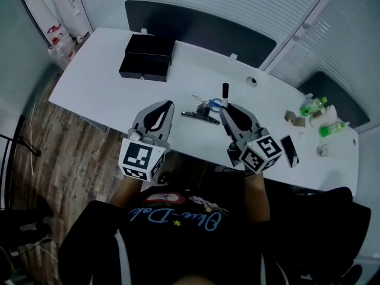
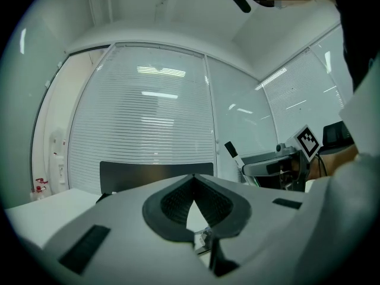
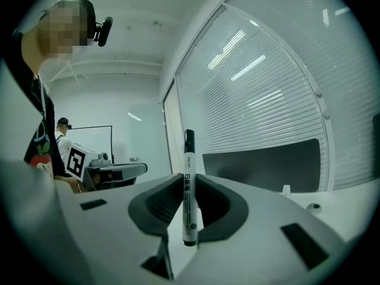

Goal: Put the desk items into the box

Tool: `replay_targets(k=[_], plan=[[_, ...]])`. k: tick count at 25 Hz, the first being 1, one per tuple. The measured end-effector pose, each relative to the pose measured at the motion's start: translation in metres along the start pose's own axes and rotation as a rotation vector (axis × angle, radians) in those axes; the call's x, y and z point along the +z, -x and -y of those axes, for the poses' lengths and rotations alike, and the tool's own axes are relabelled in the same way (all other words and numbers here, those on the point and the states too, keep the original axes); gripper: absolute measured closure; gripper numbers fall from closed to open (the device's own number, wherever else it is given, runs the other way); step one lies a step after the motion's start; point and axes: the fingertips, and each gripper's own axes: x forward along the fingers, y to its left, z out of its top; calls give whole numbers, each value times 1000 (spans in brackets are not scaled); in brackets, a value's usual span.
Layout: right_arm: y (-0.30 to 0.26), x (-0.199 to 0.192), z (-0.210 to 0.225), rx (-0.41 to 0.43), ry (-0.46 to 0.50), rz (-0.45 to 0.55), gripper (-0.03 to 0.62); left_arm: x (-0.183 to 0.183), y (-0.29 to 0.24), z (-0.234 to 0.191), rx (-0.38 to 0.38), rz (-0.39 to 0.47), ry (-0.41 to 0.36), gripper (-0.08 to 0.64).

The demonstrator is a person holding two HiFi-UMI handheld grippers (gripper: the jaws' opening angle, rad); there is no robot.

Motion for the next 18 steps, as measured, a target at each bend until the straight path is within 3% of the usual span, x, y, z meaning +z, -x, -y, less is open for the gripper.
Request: replay_targets(k=[6,18], plan=[[15,-4,7,14,-19,-6,520,-3,0,14,30,-5,34,552],[30,-8,3,88,-63,30,520,0,21,30,119,-31,-14,552]])
